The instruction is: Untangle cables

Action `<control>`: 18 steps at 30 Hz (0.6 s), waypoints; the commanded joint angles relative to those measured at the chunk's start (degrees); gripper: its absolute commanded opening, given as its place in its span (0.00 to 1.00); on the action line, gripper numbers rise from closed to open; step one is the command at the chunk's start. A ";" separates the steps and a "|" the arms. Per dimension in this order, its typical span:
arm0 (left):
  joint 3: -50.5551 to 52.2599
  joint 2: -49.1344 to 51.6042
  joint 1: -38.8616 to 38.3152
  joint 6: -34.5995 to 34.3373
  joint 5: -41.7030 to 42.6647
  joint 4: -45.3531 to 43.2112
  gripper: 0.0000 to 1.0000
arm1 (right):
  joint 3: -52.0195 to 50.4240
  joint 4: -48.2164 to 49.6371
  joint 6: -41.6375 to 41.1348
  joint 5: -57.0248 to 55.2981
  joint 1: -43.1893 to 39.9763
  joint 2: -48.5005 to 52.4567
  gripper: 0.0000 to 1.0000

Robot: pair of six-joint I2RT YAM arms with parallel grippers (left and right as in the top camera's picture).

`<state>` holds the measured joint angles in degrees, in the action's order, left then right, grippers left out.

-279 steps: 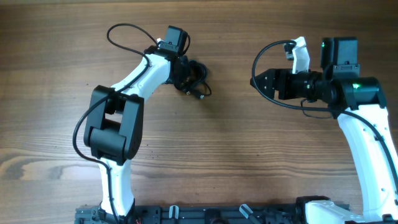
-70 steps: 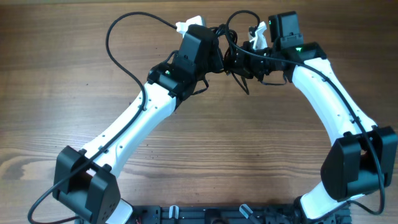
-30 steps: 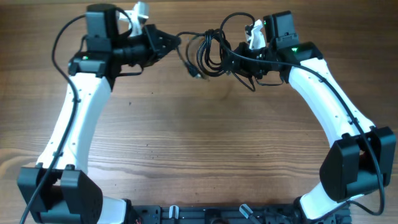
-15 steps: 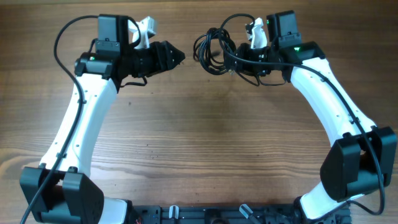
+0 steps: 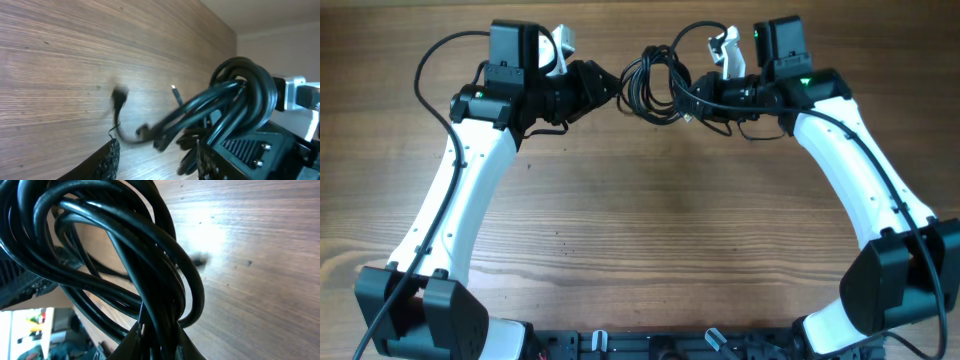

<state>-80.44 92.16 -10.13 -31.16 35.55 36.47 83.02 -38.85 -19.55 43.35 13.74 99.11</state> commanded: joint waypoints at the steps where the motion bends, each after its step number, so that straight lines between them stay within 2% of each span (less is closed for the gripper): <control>1: -0.46 -0.85 -0.04 5.97 7.13 -0.11 0.50 | 0.98 0.11 1.33 4.81 -0.09 -1.77 0.04; 9: -0.46 -0.63 0.44 6.99 9.46 -3.41 0.48 | 0.96 -1.81 1.09 4.79 -0.09 -1.77 0.04; 12: -0.46 -0.66 2.47 6.71 10.12 -4.87 0.44 | 0.96 -2.03 1.11 4.74 -0.09 -1.77 0.04; 15: -0.46 -0.66 4.83 6.80 16.68 -5.25 0.38 | 0.96 -2.36 1.11 4.74 -0.09 -1.77 0.04; 18: -0.46 -0.63 4.98 8.50 23.12 -5.09 0.39 | 0.96 -2.38 1.11 4.79 -0.09 -1.77 0.04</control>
<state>-80.44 92.16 -5.54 -25.34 49.08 31.48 83.02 -41.36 -19.38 45.45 13.74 99.09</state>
